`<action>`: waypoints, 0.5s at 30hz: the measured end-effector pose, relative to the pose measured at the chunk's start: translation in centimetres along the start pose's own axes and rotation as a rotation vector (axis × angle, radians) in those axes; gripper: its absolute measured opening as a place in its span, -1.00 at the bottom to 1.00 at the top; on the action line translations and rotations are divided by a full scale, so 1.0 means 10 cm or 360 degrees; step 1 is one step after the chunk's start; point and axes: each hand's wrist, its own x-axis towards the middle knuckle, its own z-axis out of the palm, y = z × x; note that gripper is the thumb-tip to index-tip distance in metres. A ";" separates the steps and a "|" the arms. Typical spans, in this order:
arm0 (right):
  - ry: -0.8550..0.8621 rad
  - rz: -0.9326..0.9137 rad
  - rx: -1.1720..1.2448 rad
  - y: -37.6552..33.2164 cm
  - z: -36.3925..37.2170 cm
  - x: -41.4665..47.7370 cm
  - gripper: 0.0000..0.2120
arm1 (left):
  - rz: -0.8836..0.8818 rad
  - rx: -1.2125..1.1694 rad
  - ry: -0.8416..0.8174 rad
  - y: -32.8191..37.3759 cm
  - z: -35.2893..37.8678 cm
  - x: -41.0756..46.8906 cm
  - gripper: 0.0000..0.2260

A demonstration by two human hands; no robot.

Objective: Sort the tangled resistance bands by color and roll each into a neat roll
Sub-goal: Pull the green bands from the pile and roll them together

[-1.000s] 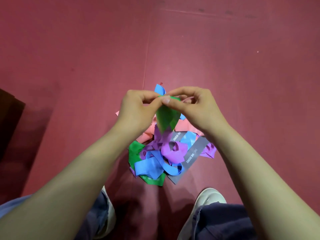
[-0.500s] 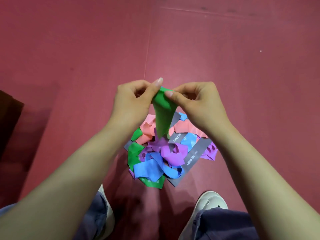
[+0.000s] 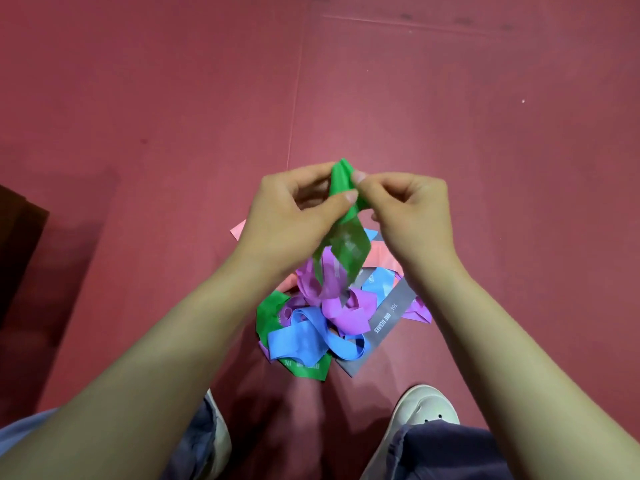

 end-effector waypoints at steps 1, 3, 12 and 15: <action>-0.0038 0.0018 0.0019 0.00 0.01 -0.01 -0.75 | -0.0004 0.0045 -0.0027 -0.01 0.00 -0.01 -0.70; -0.0095 0.0019 0.0049 -0.03 0.03 -0.02 -0.80 | -0.0014 0.0103 -0.0068 -0.02 0.01 -0.03 -0.72; -0.0244 0.0104 0.0230 -0.12 0.04 -0.03 -0.80 | 0.0041 0.0310 0.0019 -0.06 0.00 -0.01 -0.77; -0.0303 0.0211 0.0340 -0.13 0.01 -0.02 -0.74 | 0.0029 0.0306 0.0061 -0.06 -0.02 0.02 -0.88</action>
